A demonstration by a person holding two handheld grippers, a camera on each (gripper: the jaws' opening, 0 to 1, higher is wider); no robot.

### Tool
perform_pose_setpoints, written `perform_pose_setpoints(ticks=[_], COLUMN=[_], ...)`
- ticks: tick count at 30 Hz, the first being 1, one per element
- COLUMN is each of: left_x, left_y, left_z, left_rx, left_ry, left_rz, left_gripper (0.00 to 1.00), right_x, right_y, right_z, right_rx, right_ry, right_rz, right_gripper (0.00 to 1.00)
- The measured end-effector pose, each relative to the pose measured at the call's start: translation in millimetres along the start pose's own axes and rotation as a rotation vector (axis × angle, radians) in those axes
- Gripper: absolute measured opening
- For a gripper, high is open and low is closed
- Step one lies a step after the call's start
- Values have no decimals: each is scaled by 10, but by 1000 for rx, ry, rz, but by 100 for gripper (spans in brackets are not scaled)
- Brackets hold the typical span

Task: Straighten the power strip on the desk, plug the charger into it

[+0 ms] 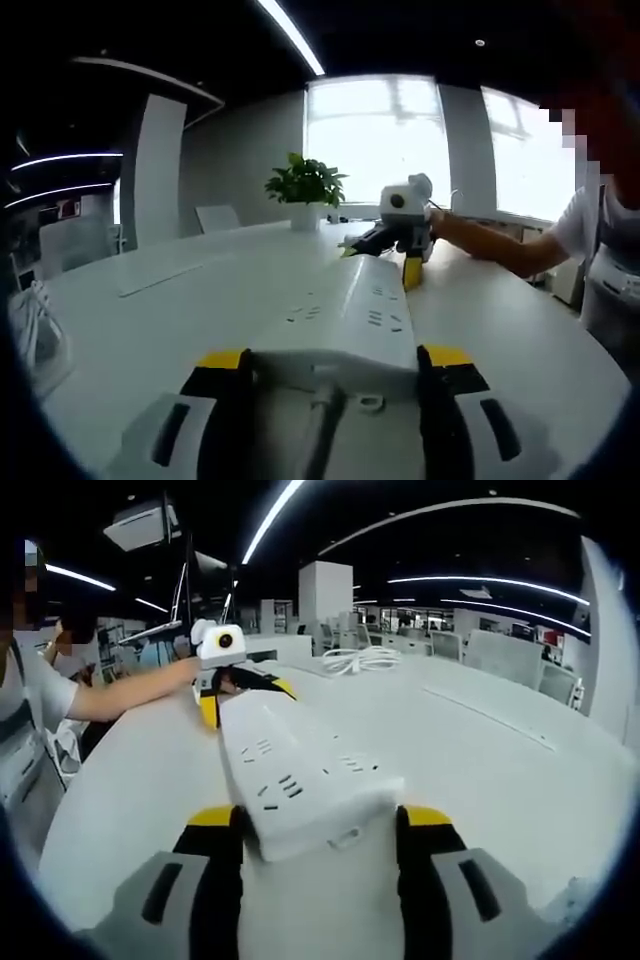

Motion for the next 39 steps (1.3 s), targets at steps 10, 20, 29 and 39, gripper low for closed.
perform_pose_setpoints(ticks=[10, 20, 29, 39], left_x=[1, -7, -2, 1], left_y=[4, 19, 9, 1], left_z=[8, 58, 33, 18], left_rx=[0, 0, 0, -2], left_ry=[0, 1, 0, 1], left_rz=[0, -1, -1, 0], left_gripper=[68, 68, 68, 68], right_x=[13, -38, -57, -126], right_y=[35, 83, 146, 205], right_z=[-2, 16, -28, -8], right_rx=[4, 3, 18, 4], right_ry=[-2, 34, 21, -7], right_rz=[8, 9, 8, -37], right_gripper=[61, 61, 60, 61])
Point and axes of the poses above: the point that each gripper's makers call its tool centre point, and the gripper's own axes: y roughly backward along the fingers, z roughly to its left, x roughly out of its underside, the point moved 10 cm from there along y, roughly backward along the fingers, and after that the axes turned 9 degrees about x, right-handed, at the moved point
